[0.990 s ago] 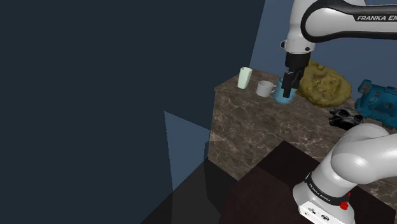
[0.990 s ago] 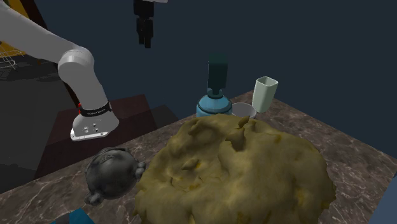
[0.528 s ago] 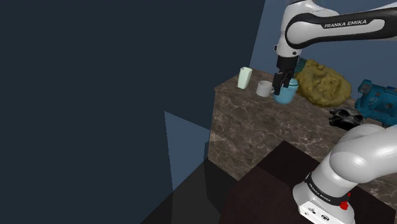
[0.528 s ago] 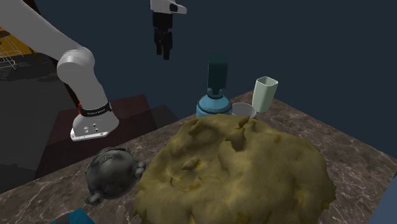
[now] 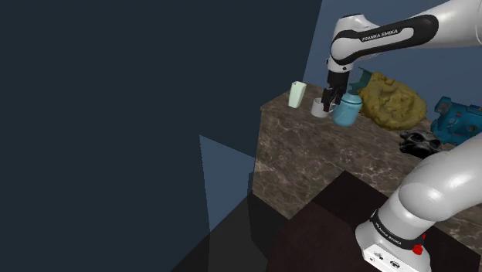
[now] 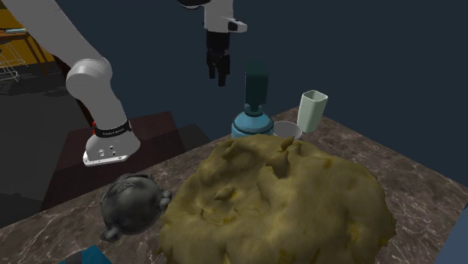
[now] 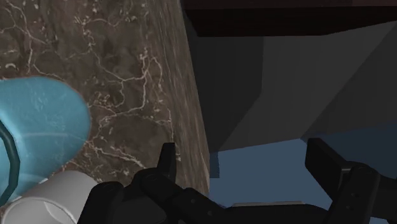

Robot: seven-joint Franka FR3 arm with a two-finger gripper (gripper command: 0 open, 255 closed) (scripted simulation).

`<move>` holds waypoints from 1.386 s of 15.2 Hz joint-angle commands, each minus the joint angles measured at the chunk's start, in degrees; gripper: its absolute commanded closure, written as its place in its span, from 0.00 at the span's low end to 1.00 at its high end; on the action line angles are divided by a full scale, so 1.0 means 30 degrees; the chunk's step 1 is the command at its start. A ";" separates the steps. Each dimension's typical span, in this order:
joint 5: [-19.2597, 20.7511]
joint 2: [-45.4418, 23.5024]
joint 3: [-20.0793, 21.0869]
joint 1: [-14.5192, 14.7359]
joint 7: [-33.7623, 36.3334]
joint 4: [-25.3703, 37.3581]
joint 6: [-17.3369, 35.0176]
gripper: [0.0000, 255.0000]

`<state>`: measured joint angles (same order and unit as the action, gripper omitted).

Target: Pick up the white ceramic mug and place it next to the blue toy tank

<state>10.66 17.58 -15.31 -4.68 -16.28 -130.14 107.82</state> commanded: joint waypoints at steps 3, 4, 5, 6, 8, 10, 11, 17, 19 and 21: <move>-0.0573 -0.2681 -0.0881 -0.0239 -0.0890 0.1582 0.1508 0.00; -0.0786 -0.3369 -0.1081 -0.0312 -0.1145 0.2038 0.1823 0.00; -0.1026 -0.4063 -0.1266 -0.0396 -0.1409 0.2517 0.2116 0.00; -0.1291 -0.4764 -0.1438 -0.0489 -0.1681 0.3018 0.2386 0.00; -0.1888 -0.6182 -0.1735 -0.0713 -0.2245 0.4093 0.2850 0.00; -0.2559 -0.7620 -0.1959 -0.1001 -0.2819 0.5266 0.3208 0.00; -0.2913 -0.8345 -0.2038 -0.1175 -0.3104 0.5891 0.3346 0.00; -0.5079 -1.2766 -0.2127 -0.2594 -0.4617 1.0250 0.3571 0.00; -0.5632 -1.4028 -0.2036 -0.3107 -0.4934 1.1683 0.3447 0.00; -0.5710 -1.4226 -0.1984 -0.3154 -0.4983 1.1444 0.3875 0.00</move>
<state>-6.21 -24.58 -21.32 -13.92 -31.04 -95.92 118.99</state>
